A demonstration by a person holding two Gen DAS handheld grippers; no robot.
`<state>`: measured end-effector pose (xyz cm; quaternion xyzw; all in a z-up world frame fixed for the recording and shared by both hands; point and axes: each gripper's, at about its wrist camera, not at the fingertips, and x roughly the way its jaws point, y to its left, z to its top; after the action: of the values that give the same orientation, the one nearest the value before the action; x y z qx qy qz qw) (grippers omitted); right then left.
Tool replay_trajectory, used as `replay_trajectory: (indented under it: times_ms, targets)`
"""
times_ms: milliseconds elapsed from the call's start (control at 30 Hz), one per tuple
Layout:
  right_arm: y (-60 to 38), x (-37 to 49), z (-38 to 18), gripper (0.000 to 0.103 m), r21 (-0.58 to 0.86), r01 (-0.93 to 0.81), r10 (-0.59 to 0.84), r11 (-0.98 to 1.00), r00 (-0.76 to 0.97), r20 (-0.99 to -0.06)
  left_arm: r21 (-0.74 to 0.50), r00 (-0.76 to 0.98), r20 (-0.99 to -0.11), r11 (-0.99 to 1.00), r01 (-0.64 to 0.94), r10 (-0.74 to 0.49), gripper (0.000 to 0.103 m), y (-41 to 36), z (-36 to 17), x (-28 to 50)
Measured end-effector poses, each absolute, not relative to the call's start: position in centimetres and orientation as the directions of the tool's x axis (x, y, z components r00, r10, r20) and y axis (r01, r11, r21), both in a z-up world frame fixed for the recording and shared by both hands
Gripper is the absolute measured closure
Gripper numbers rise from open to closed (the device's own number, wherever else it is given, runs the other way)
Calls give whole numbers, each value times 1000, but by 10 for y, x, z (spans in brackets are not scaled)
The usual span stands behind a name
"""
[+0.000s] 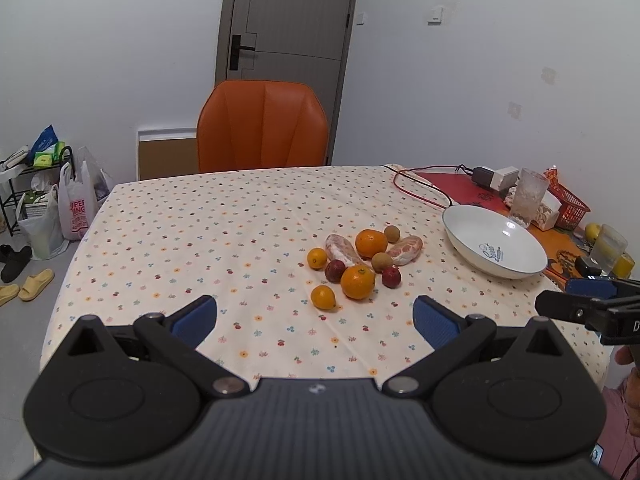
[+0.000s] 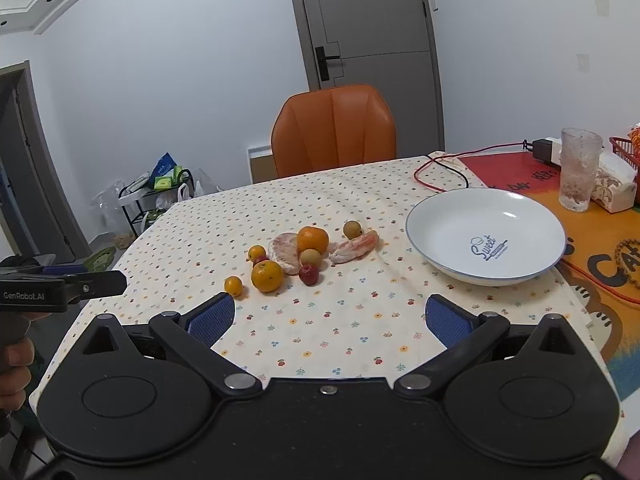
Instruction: Organize fruits
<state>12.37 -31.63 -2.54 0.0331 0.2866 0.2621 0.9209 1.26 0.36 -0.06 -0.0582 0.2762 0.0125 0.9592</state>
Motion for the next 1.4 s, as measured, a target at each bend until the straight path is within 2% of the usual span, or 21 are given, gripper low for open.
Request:
replay_trajectory:
  times_ms: [767,1100,1400]
  targets:
    - [-286,176,-53,0,259,-523,573,812,632,-521,-99,843,-538,994,-42,-18,3,5,-32,70]
    - [-277,200,-65,1,302,-540,610,786,599,-519,-98,820,-572,993,-59,-8,25,3,-50,94]
    - [-268,219,-78,17,313,-542,617,780,577,-536,-119,790,-612,992,-46,-37,44,1,-69,114]
